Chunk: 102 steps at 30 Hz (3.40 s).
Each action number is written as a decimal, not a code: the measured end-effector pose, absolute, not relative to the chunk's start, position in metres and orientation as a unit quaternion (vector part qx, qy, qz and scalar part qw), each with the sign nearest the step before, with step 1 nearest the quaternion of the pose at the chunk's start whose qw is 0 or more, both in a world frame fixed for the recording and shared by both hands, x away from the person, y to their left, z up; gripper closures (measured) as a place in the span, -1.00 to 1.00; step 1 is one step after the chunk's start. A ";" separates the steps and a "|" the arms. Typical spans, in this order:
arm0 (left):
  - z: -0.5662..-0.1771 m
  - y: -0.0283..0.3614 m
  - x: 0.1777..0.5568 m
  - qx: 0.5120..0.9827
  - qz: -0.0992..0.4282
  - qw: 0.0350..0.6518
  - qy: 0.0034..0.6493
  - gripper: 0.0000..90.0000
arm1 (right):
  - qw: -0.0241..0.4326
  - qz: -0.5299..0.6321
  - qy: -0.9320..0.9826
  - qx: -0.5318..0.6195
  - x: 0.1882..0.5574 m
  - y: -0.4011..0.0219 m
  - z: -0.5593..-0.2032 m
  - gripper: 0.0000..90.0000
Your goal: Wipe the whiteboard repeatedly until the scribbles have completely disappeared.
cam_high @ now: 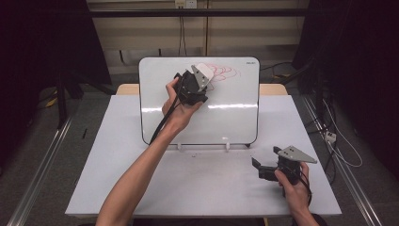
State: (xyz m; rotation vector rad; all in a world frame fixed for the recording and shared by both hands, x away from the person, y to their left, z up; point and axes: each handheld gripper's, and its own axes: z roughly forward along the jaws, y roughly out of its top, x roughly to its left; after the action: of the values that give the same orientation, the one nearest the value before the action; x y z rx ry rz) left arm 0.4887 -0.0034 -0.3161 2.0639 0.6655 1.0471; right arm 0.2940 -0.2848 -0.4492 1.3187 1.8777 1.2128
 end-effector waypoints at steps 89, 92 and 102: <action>-0.299 0.035 0.503 0.780 0.399 0.371 0.307 -0.31 | 0.267 0.448 0.697 0.492 0.292 -0.286 -0.449 -0.89; -0.299 0.030 0.503 0.776 0.399 0.375 0.313 -0.31 | 0.268 0.447 0.697 0.493 0.293 -0.286 -0.449 -0.89; -0.297 0.016 0.505 0.785 0.403 0.364 0.298 -0.31 | 0.268 0.447 0.698 0.491 0.293 -0.286 -0.449 -0.89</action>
State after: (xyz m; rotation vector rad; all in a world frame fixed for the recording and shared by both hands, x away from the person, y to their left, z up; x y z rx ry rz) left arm 0.5045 0.0163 -0.2970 2.0196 0.7666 1.0378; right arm 0.2927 -0.2860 -0.4489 1.3242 1.8834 1.2060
